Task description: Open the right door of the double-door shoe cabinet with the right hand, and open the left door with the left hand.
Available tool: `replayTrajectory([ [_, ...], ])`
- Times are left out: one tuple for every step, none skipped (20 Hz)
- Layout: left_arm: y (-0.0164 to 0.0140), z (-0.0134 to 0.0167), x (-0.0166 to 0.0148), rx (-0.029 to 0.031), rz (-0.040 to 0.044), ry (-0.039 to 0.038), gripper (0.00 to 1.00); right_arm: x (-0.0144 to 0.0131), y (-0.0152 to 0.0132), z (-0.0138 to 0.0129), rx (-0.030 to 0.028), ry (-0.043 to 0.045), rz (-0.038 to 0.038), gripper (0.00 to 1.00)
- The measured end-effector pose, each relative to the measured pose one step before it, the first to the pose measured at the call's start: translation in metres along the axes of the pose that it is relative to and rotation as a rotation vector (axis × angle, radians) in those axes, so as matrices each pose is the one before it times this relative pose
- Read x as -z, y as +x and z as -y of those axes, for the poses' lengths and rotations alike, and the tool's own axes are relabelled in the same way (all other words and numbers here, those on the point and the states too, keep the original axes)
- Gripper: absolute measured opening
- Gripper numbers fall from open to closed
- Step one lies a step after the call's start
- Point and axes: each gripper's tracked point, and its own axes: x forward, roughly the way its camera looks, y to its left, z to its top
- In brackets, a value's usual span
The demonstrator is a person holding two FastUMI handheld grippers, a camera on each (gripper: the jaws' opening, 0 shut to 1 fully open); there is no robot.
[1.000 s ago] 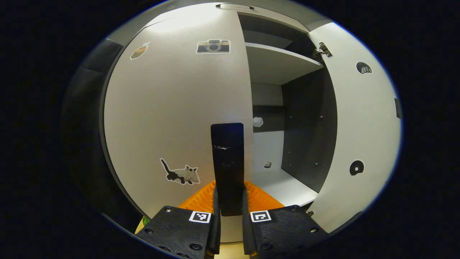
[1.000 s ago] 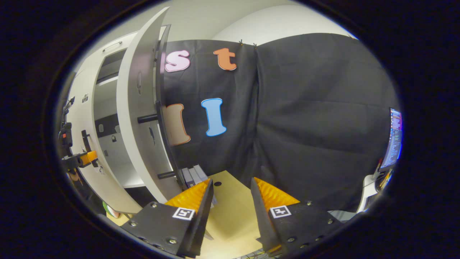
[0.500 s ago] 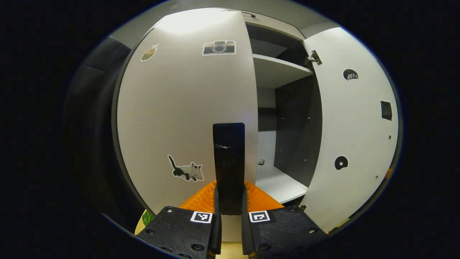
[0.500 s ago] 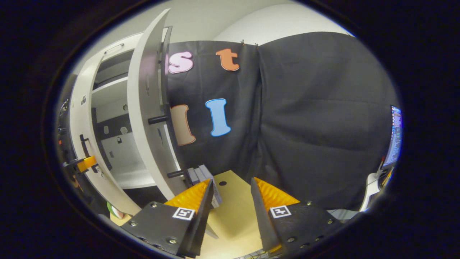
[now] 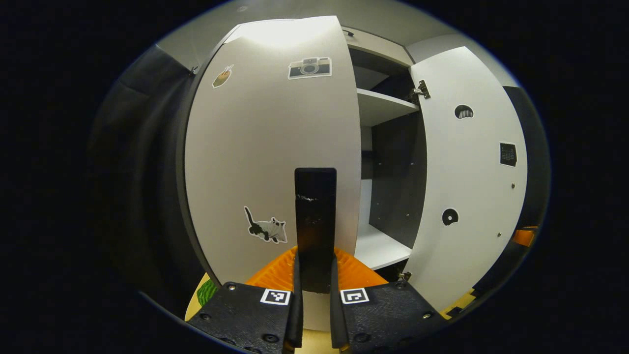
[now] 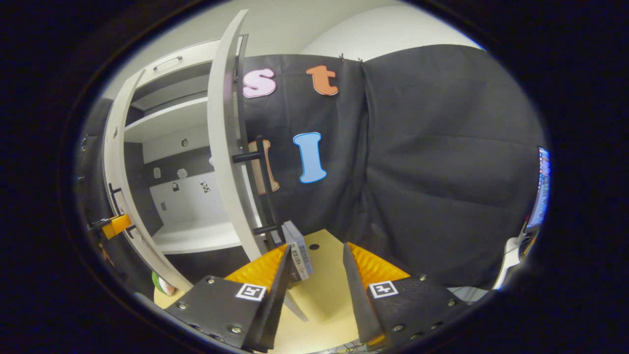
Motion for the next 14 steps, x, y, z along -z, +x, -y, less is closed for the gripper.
replayTrajectory([
  [-0.00354, -0.00141, -0.00022, 0.00263, -0.00054, -0.00127, 0.23, 0.00100, -0.00144, -0.00273, -0.00358, -0.00034, 0.00077, 0.62],
  [-0.00322, -0.00100, 0.00062, 0.00322, -0.00041, -0.00249, 0.23, 0.00028, -0.00166, -0.00168, -0.00292, 0.00004, 0.00067, 0.62],
  [-0.00354, -0.00096, -0.00001, 0.00334, 0.00090, -0.00270, 0.23, 0.00066, -0.00027, -0.00165, -0.00288, 0.00020, -0.00030, 0.62],
  [-0.00351, -0.00096, -0.00002, 0.00278, 0.00082, 0.00077, 0.23, 0.00019, -0.00105, -0.00154, -0.00234, 0.00048, -0.00068, 0.62],
  [-0.00192, -0.00114, 0.00081, 0.00069, 0.00067, 0.00174, 0.23, 0.00100, -0.00092, -0.00279, -0.00117, 0.00176, -0.00023, 0.62],
  [-0.00346, -0.00172, 0.00020, 0.00083, 0.00160, 0.00330, 0.23, 0.00031, -0.00071, -0.00210, -0.00165, 0.00299, 0.00043, 0.62],
  [-0.00321, -0.00138, 0.00019, 0.00169, 0.00166, 0.00225, 0.23, 0.00115, -0.00068, -0.00193, -0.00119, 0.00265, -0.00059, 0.62],
  [-0.00228, -0.00106, 0.00032, 0.00263, 0.00136, -0.00023, 0.24, 0.00056, -0.00103, -0.00193, -0.00119, 0.00133, -0.00139, 0.62],
  [-0.00341, -0.00144, -0.00057, 0.00425, 0.00134, -0.00118, 0.23, 0.00155, 0.00003, -0.00130, -0.00055, 0.00003, -0.00147, 0.62],
  [-0.00364, -0.00152, 0.00023, 0.00594, 0.00035, -0.00074, 0.24, 0.00141, -0.00099, -0.00062, 0.00074, -0.00097, -0.00219, 0.62],
  [-0.00306, -0.00181, 0.00000, 0.00559, -0.00089, 0.00004, 0.24, 0.00088, -0.00101, -0.00072, 0.00147, 0.00048, -0.00122, 0.62],
  [-0.00373, -0.00160, 0.00113, 0.00460, -0.00027, 0.00064, 0.23, 0.00055, -0.00057, -0.00093, -0.00013, 0.00163, -0.00183, 0.62],
  [-0.00402, -0.00202, -0.00057, 0.00320, -0.00038, 0.00240, 0.23, 0.00113, 0.00000, -0.00030, 0.00032, 0.00091, -0.00220, 0.62],
  [-0.00363, -0.00274, 0.00014, 0.00249, 0.00106, 0.00207, 0.23, 0.00121, 0.00075, -0.00162, 0.00054, -0.00032, -0.00235, 0.62],
])
